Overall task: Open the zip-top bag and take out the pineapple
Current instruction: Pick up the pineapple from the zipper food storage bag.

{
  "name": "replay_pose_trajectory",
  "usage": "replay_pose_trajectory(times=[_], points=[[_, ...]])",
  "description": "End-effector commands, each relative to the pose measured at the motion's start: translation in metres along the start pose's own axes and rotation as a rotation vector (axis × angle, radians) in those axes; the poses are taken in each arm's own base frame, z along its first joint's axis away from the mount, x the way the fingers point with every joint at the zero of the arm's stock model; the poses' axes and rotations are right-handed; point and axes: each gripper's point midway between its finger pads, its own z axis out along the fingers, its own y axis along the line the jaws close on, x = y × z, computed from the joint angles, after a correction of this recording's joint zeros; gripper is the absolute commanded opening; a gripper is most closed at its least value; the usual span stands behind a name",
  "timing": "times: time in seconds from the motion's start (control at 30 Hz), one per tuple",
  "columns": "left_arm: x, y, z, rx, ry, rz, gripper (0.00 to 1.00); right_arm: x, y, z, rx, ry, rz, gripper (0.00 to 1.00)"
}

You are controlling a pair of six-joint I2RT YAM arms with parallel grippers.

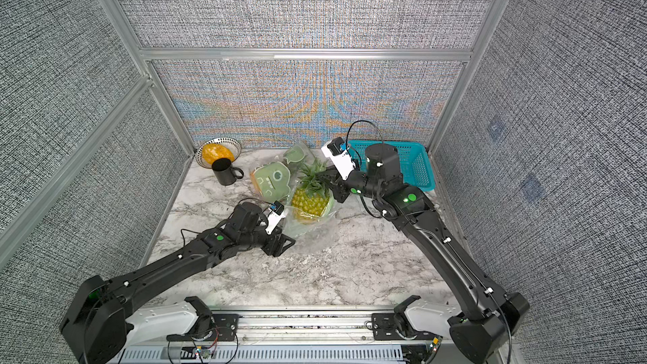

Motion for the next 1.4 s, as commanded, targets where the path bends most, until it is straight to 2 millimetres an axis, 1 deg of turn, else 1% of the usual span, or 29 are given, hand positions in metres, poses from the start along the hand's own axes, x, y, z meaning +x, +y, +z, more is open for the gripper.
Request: replay_pose_trajectory(times=[0.0,0.07,0.17,0.2,0.4,0.53,0.63,0.77,0.9,1.03,1.2,1.37], points=[[-0.012,-0.006,0.008,0.043,-0.021,0.033,0.48,-0.035,0.012,-0.011,-0.050,-0.117,-0.057,0.00],[-0.011,-0.004,0.011,0.035,-0.007,0.025,0.31,-0.041,0.015,-0.015,-0.055,-0.134,-0.061,0.00],[-0.008,-0.001,0.013,0.010,0.015,0.018,0.07,-0.050,0.019,-0.022,-0.064,-0.159,-0.073,0.00],[-0.007,0.000,0.013,0.004,0.023,0.019,0.01,-0.053,0.020,-0.024,-0.066,-0.169,-0.076,0.00],[0.000,0.005,0.015,-0.036,0.061,0.010,0.00,-0.066,0.024,-0.034,-0.076,-0.211,-0.089,0.00],[0.007,0.016,0.017,-0.097,0.105,-0.010,0.00,-0.076,0.024,-0.045,-0.055,-0.231,-0.104,0.00],[0.013,0.021,0.018,-0.122,0.142,-0.020,0.00,-0.081,0.026,-0.052,-0.052,-0.248,-0.111,0.00],[0.014,0.021,0.021,-0.126,0.169,-0.025,0.00,-0.087,0.034,-0.063,-0.089,-0.296,-0.123,0.00],[0.014,0.017,0.023,-0.111,0.187,-0.019,0.00,-0.091,0.033,-0.066,-0.089,-0.319,-0.118,0.00],[0.018,0.022,0.024,-0.142,0.215,-0.032,0.00,-0.103,0.039,-0.077,-0.119,-0.369,-0.129,0.00],[0.017,0.029,0.024,-0.187,0.238,-0.063,0.00,-0.116,0.037,-0.086,-0.100,-0.397,-0.146,0.00],[0.014,0.029,0.024,-0.195,0.263,-0.084,0.00,-0.128,0.037,-0.094,-0.093,-0.430,-0.162,0.00]])
